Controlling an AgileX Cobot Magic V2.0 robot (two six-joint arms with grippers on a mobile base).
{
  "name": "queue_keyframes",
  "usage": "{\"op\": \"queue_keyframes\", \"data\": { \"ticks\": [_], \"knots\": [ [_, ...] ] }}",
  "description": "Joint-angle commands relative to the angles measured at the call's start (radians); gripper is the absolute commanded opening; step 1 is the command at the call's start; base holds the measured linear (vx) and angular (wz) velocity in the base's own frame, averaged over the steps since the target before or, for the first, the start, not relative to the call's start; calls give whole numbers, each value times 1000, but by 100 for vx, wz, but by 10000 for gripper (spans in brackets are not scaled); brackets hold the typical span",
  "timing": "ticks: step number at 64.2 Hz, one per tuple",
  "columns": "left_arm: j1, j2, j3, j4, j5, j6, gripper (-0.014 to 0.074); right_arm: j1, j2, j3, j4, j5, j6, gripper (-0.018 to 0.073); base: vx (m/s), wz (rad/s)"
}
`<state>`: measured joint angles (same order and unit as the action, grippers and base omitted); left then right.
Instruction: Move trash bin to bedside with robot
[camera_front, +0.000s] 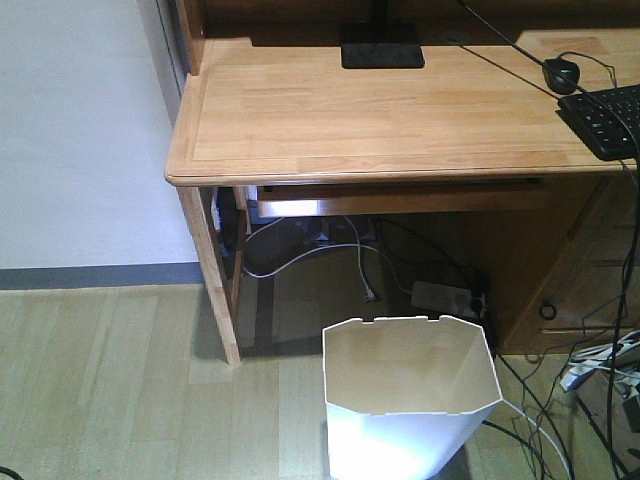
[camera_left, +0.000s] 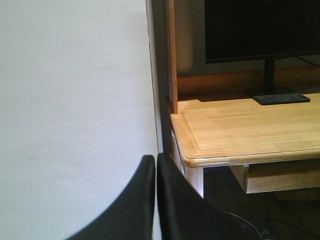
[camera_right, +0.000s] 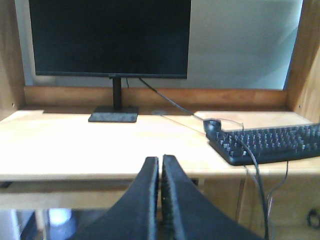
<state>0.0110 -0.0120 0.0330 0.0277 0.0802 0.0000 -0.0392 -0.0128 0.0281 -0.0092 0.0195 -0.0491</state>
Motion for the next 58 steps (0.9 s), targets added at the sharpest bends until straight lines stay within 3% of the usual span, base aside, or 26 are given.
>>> {"op": "queue_keyframes", "data": {
  "ticks": [1, 17, 27, 49, 58],
  "knots": [
    [-6, -15, 12, -9, -75, -14, -6, 0, -8, 0, -12, -190, -21, -8, 0, 0],
    [-6, -15, 12, -9, -75, -14, -6, 0, 19, -68, -11, -154, -14, -8, 0, 0],
    [-6, -15, 12, -9, -75, -14, -6, 0, 150, -172, -6, -84, -2, -8, 0, 0],
    [-6, -15, 12, -9, -75, -14, -6, 0, 507, -440, 9, 204, -4, -8, 0, 0],
    [-6, -15, 12, -9, -75, -14, -6, 0, 573, -455, -1, 198, -14, -8, 0, 0]
  ]
}}
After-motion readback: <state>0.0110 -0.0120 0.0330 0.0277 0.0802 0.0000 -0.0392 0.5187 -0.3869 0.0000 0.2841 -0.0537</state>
